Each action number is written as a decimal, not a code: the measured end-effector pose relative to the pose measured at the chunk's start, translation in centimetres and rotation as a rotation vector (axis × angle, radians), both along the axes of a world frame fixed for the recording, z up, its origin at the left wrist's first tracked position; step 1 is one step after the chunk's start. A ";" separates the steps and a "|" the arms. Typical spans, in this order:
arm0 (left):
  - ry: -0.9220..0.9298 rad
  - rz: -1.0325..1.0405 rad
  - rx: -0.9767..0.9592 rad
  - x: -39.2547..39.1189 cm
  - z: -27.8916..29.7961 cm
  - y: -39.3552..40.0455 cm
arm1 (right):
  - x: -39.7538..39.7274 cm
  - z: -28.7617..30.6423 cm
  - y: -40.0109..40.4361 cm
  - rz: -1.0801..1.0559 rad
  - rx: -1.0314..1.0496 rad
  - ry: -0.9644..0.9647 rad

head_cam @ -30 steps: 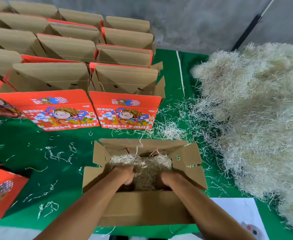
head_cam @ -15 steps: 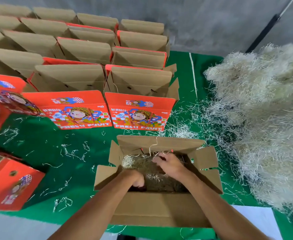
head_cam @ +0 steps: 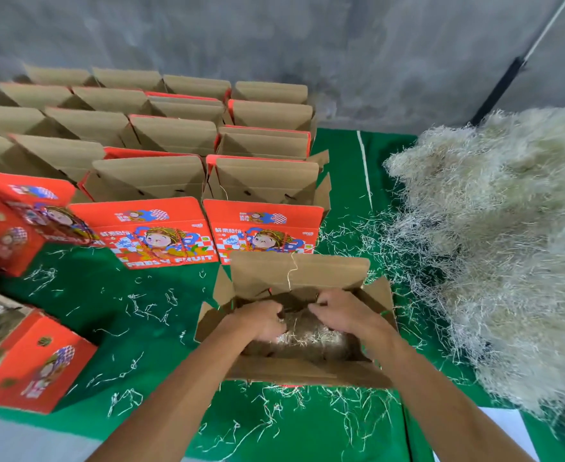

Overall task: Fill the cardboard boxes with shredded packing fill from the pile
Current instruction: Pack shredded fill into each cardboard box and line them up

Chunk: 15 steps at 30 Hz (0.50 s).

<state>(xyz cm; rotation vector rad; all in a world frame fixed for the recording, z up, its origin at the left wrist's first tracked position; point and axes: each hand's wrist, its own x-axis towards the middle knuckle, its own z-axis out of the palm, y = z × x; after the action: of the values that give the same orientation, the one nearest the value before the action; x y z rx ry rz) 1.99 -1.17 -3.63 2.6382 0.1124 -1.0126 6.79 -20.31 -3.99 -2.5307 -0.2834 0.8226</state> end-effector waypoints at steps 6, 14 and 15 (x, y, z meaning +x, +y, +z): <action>-0.302 0.047 -0.218 0.8 6.4 -4.2 | -0.1 6.1 -4.5 -0.066 0.210 -0.452; -0.279 -0.027 -0.320 -3.2 9.4 -7.7 | -0.4 4.3 -9.4 -0.206 0.504 -0.488; -0.267 -0.032 -0.308 -3.8 9.4 -7.9 | -0.7 4.0 -9.6 -0.217 0.585 -0.343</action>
<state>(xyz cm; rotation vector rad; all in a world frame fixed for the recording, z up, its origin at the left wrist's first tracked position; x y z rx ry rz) -1.83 -9.06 5.76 2.4659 -0.1356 -0.6195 6.14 -29.90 -0.03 -2.0789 -0.2994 0.1737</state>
